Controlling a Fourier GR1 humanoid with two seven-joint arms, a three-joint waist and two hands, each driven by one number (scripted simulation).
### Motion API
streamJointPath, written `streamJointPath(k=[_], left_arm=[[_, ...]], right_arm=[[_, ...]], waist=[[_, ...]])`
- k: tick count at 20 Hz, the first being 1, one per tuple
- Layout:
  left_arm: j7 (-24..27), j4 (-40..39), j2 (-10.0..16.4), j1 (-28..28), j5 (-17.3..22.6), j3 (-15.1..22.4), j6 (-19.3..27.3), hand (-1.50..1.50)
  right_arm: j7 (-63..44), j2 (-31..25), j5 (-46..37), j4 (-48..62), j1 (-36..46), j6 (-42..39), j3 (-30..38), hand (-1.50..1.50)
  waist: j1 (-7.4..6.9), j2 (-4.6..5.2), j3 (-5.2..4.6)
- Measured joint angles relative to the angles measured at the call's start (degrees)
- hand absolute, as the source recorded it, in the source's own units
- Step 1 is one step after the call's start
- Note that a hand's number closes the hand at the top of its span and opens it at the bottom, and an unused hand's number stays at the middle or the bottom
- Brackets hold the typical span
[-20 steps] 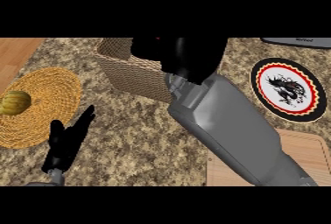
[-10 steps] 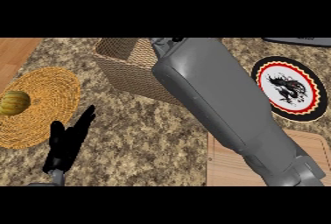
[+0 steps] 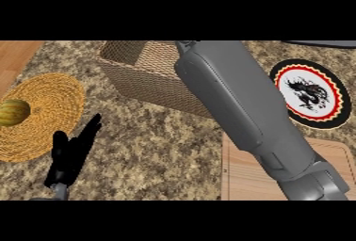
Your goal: Pick the tomato from the cutting board and place it in the basket
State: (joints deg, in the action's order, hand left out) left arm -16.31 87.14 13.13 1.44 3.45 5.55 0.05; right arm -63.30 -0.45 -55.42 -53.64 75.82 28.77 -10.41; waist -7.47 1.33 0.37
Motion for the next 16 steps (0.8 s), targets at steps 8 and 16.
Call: streamJointPath(k=[8, 16], left_arm=[[-0.12, 0.24, -0.27, 1.43, 0.15, -0.91, 0.63, 0.00], [1.05, -0.16, -0.50, 2.74, 0.20, -1.73, 0.54, 0.00]], right_arm=[[0.14, 0.07, 0.00, 10.24, -1.18, 6.53, -2.25, 1.50], [-0.53, 0.15, 2.62, 16.89, 1.25, 6.78, -7.19, -1.50]], waist=[[1.98, -0.71, 0.08], [3.63, -1.20, 0.36]])
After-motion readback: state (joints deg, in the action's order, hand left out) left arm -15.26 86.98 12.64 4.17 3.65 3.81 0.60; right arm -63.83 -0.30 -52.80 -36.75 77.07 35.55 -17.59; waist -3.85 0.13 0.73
